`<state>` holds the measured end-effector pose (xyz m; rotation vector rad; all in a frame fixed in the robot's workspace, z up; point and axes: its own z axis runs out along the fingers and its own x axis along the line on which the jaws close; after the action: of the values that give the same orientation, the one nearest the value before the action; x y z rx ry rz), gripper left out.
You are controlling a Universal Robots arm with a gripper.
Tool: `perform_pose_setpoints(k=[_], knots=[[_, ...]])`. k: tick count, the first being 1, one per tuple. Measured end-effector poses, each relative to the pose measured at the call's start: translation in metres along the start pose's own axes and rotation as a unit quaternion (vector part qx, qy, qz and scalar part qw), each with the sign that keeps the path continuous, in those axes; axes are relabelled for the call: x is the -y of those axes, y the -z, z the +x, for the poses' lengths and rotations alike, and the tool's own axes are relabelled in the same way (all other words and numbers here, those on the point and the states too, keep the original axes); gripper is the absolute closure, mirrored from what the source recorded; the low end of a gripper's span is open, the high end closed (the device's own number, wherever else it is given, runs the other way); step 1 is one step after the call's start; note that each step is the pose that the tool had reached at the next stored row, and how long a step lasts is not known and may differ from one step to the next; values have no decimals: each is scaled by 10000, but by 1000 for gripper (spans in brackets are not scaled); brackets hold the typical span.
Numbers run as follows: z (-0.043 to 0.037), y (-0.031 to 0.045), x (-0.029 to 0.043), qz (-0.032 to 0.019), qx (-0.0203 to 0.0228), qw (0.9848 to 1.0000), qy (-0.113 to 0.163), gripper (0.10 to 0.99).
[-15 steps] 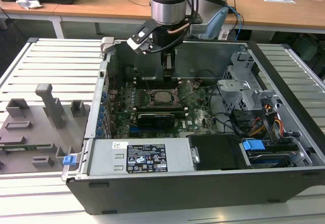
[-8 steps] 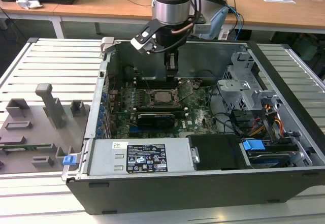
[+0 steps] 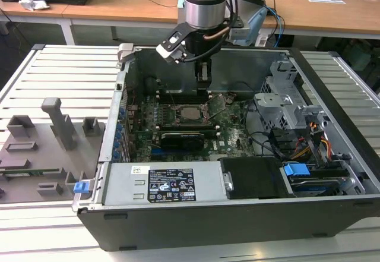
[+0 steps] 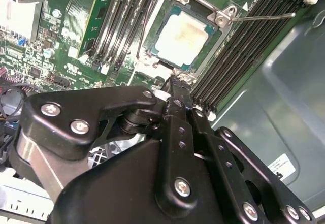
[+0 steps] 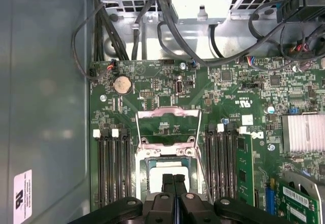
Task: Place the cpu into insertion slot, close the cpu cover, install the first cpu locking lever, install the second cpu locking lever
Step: 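Close the cpu cover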
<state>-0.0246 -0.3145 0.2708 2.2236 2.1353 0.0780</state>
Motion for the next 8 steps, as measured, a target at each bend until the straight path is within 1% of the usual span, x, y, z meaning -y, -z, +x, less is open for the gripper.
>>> perform_pose_setpoints(k=[8], knots=[[4, -5, -66, 0, 0, 10000, 0, 980]])
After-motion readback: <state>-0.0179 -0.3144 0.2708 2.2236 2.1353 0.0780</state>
